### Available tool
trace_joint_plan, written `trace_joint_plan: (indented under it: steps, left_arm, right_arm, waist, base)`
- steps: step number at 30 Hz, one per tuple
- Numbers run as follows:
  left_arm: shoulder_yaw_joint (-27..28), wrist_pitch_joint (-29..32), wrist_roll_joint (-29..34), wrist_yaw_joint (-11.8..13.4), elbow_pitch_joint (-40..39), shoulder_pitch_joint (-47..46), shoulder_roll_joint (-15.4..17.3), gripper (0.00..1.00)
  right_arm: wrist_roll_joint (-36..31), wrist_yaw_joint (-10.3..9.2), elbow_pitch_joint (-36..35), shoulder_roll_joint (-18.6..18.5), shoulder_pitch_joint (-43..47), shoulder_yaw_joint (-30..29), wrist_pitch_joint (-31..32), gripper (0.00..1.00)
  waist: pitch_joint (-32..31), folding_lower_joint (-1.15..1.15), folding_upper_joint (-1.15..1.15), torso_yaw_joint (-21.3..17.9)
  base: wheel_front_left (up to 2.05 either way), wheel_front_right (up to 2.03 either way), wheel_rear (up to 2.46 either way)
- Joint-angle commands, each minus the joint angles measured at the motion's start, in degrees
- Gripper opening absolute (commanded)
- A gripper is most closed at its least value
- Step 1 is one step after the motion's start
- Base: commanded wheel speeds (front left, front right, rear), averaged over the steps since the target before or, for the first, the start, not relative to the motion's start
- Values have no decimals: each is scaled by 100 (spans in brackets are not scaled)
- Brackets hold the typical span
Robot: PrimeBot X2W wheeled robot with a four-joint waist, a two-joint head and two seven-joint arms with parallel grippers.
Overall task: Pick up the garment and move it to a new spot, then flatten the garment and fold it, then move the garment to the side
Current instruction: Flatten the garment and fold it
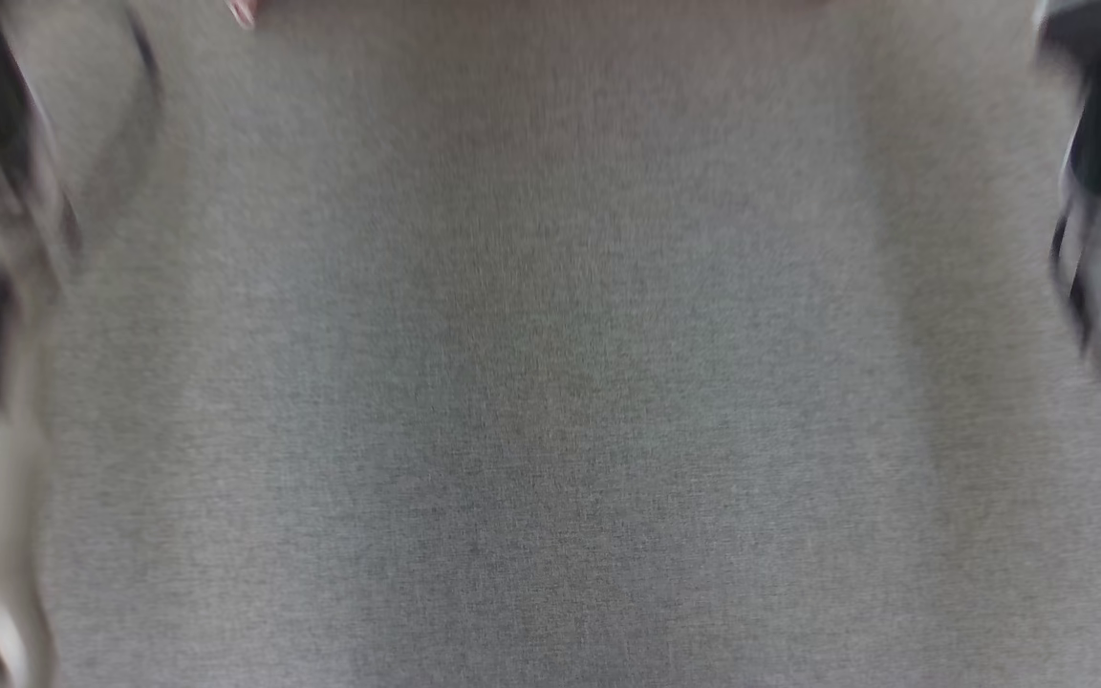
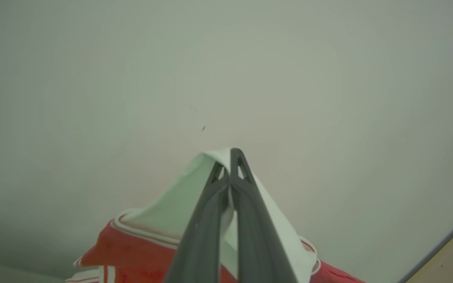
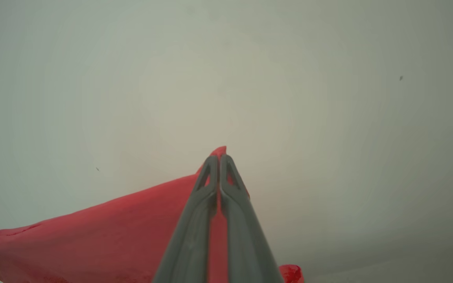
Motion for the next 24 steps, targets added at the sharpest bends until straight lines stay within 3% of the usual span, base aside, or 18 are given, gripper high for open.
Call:
trace_joint_plan:
  steps: [1,7,13,18,24]
  left_arm:
    - [95,-140,-127,14,-320,561,14,0]
    - [72,-532,-14,484,-1869,3128,-65,0]
    - [70,-701,-54,938,-2967,5102,-217,0]
    - [3,-771,-66,1086,-3076,6440,-327,0]
    - [33,-859,-63,1053,-2833,7419,-574,0]
  right_arm:
    - [113,8,-255,-139,481,-12,-26,0]
    - [242,7,-1205,-194,2602,-298,-28,0]
    - [-186,8,-1756,-29,4161,-486,-28,0]
    - [-591,7,-1777,77,5111,-692,-29,0]
    - [-862,8,-1657,63,5882,-666,-23,0]
  waist:
    - [-528,1,0,25]
    - [-920,1,0,105]
    - [-1198,1,0,162]
    - [-1527,1,0,206]
    - [-1832,1,0,250]
  base:
    - [0,0,0]
    - [0,0,0]
    - [0,0,0]
    - [0,0,0]
    - [0,0,0]
